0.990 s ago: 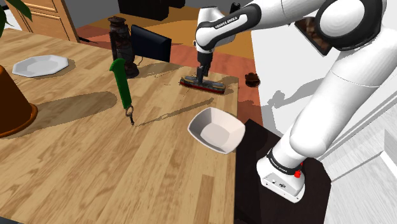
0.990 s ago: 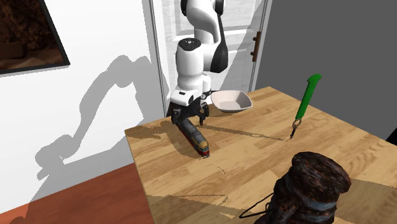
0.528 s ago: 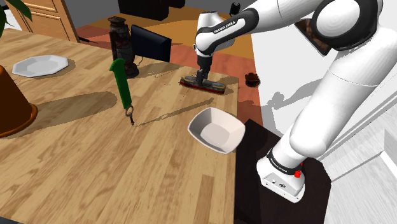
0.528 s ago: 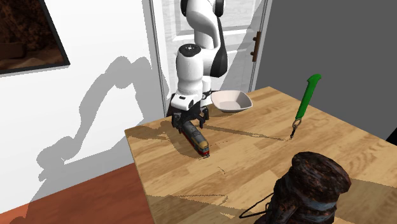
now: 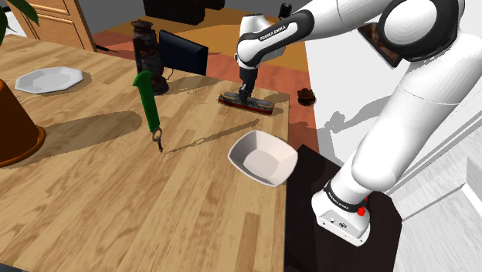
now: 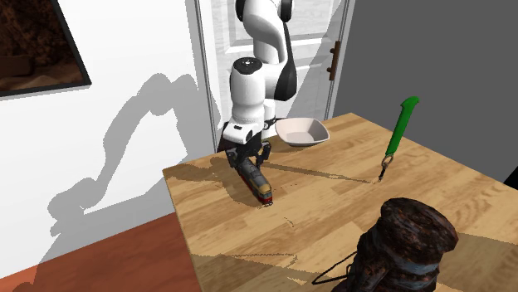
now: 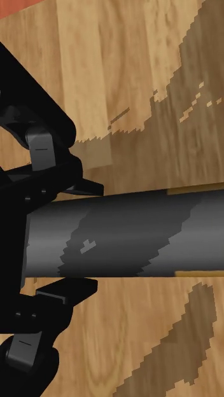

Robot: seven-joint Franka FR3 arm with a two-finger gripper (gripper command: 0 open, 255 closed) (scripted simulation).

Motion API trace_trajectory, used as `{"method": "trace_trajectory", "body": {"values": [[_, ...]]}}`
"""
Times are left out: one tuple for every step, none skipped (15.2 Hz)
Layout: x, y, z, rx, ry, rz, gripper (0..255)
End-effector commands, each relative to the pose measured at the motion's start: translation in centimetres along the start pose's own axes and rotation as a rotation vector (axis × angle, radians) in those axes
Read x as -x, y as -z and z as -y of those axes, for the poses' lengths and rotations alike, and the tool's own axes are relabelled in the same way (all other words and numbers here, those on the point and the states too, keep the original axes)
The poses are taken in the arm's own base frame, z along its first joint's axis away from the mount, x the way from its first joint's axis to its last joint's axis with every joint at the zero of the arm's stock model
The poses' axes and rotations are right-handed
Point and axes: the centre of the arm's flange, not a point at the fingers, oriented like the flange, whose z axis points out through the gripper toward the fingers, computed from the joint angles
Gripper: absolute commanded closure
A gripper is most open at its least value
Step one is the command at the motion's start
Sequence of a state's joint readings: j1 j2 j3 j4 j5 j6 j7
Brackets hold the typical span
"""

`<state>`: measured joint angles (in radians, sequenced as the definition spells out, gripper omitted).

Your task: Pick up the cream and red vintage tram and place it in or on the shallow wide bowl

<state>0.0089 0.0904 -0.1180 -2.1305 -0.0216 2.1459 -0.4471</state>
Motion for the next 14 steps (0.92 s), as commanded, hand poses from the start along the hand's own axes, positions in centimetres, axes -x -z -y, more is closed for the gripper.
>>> {"method": "trace_trajectory", "body": {"values": [[0.0,0.0,0.0,0.000,0.000,0.000,255],[0.0,0.0,0.0,0.000,0.000,0.000,255],[0.0,0.0,0.0,0.000,0.000,0.000,255],[0.0,0.0,0.0,0.000,0.000,0.000,255],[0.0,0.0,0.0,0.000,0.000,0.000,255],[0.0,0.0,0.0,0.000,0.000,0.000,255],[0.0,0.5,0.0,0.000,0.000,0.000,255],[0.1,1.1,0.0,0.000,0.000,0.000,255],[0.1,1.6,0.0,0.000,0.000,0.000,255],[0.2,2.1,0.0,0.000,0.000,0.000,255],[0.2,2.6,0.0,0.000,0.000,0.000,255],[0.2,3.2,0.0,0.000,0.000,0.000,255],[0.3,3.7,0.0,0.000,0.000,0.000,255],[0.3,4.2,0.0,0.000,0.000,0.000,255]]}}
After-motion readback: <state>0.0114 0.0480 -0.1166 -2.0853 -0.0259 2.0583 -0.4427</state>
